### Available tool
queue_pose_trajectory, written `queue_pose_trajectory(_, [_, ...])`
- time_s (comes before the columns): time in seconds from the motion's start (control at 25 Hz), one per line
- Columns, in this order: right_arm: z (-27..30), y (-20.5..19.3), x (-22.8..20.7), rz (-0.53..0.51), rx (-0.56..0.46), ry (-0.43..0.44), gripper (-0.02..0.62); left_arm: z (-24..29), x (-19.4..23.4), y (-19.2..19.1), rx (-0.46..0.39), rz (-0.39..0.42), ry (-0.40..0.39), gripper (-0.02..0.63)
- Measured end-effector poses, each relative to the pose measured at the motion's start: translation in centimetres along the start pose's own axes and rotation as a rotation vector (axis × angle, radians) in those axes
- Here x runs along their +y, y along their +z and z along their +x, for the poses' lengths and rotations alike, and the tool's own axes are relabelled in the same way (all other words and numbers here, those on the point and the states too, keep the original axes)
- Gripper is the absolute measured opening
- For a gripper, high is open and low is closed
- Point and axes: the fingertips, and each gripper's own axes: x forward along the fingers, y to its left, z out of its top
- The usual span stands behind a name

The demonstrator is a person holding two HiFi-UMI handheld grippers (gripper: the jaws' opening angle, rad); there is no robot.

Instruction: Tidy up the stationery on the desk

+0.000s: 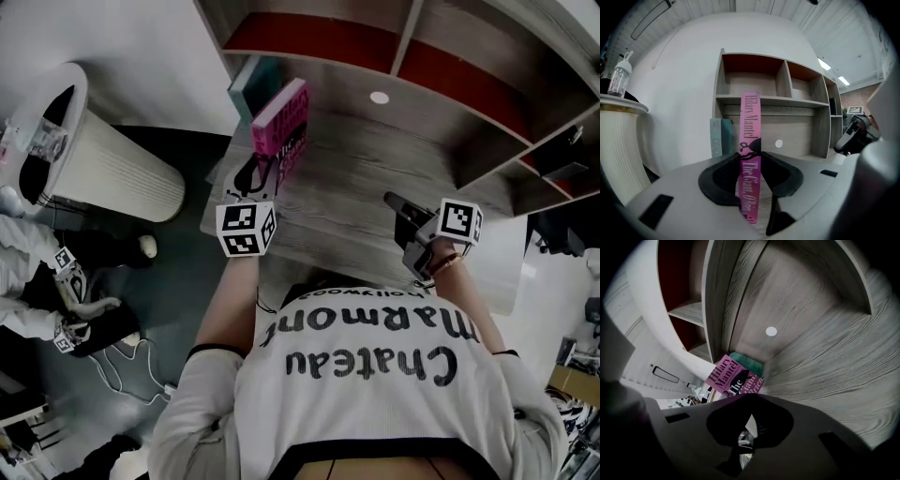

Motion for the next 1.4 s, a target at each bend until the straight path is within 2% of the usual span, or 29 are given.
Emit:
queue_pose_trajectory(0.24, [-0.6,0.7,-1.1,0.032,-0.041,-0.051,0.014,2.2,1.6,-0.3,0.001,-0.027,0.033,0.146])
queue_pose_trajectory(0.6, [-1.0,1.5,-2.1,0.032,-0.045,-0.104,0.014,4.5,2.8,-0.6,-0.012,-0.036,0.067,0.146])
queue_pose_trajectory(1.4, [-1.2,2.2,-3.5,0.055,-0.048,-0.150,0.014,6.2,4.5,-1.1,-0.030,-0.061,0.143,0.146])
